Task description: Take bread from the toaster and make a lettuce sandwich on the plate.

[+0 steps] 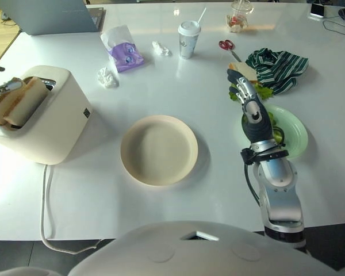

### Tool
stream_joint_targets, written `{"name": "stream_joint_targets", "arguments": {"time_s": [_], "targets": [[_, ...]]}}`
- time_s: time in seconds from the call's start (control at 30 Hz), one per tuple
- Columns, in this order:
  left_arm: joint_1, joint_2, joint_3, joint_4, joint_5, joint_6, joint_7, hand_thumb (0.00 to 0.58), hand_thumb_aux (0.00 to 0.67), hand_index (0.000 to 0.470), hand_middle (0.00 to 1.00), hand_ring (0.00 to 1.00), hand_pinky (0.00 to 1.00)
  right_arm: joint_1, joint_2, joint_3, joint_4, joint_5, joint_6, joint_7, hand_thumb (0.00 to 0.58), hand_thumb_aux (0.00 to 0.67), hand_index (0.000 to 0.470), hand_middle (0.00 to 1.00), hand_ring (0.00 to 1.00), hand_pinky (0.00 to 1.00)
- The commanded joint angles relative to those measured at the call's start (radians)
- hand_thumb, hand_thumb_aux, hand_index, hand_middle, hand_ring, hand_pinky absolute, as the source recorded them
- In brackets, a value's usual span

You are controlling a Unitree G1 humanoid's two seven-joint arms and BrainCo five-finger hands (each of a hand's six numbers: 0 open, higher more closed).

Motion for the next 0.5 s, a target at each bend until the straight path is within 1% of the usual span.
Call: {"name": "stream_joint_targets", "arguments": {"time_s": [0.03, 0.27, 0.3, 0.33, 0.37, 0.4, 0.43, 0.47, 0.5], "targets": [[0.012, 0.027, -0.019, 0.029, 0.014, 0.000, 0.007, 0.000, 0.000, 0.000, 0.00, 0.00, 0.00, 0.003, -0.006, -0.009, 0.014, 0.019, -0.001, 0.009, 0.000, 0.000, 0.000, 0.00, 0.00, 0.00], [0.036, 0.052, -0.007, 0.060, 0.035, 0.021, 0.042, 0.000, 0.000, 0.000, 0.00, 0.00, 0.00, -0.001, -0.007, -0.010, 0.017, 0.028, -0.011, 0.017, 0.000, 0.000, 0.000, 0.00, 0.00, 0.00], [0.038, 0.055, -0.009, 0.059, 0.036, 0.023, 0.046, 0.018, 0.011, 0.007, 0.00, 0.00, 0.00, -0.002, -0.007, -0.010, 0.018, 0.029, -0.013, 0.018, 0.000, 0.000, 0.000, 0.00, 0.00, 0.00], [0.038, 0.056, -0.010, 0.057, 0.035, 0.025, 0.049, 0.075, 0.045, 0.031, 0.00, 0.00, 0.00, -0.002, -0.007, -0.011, 0.020, 0.031, -0.014, 0.019, 0.000, 0.000, 0.000, 0.00, 0.00, 0.00], [0.036, 0.057, -0.011, 0.055, 0.035, 0.028, 0.050, 0.053, 0.032, 0.022, 0.00, 0.00, 0.00, -0.002, -0.007, -0.012, 0.021, 0.031, -0.016, 0.019, 0.000, 0.000, 0.000, 0.00, 0.00, 0.00], [0.031, 0.057, -0.014, 0.053, 0.035, 0.031, 0.051, 0.053, 0.032, 0.022, 0.00, 0.00, 0.00, -0.001, -0.007, -0.012, 0.022, 0.031, -0.018, 0.019, 0.000, 0.000, 0.000, 0.00, 0.00, 0.00], [0.026, 0.059, -0.019, 0.051, 0.035, 0.033, 0.050, 0.079, 0.047, 0.033, 0.00, 0.00, 0.00, -0.001, -0.007, -0.012, 0.023, 0.032, -0.019, 0.019, 0.000, 0.000, 0.000, 0.00, 0.00, 0.00], [0.023, 0.059, -0.025, 0.047, 0.037, 0.035, 0.049, 0.168, 0.105, 0.074, 0.00, 0.00, 0.00, -0.003, -0.007, -0.011, 0.025, 0.033, -0.020, 0.019, 0.000, 0.000, 0.000, 0.00, 0.00, 0.00], [0.021, 0.059, -0.032, 0.042, 0.038, 0.036, 0.046, 0.201, 0.129, 0.090, 0.00, 0.00, 0.00, -0.004, -0.007, -0.011, 0.024, 0.033, -0.021, 0.020, 0.000, 0.000, 0.000, 0.00, 0.00, 0.00]]}}
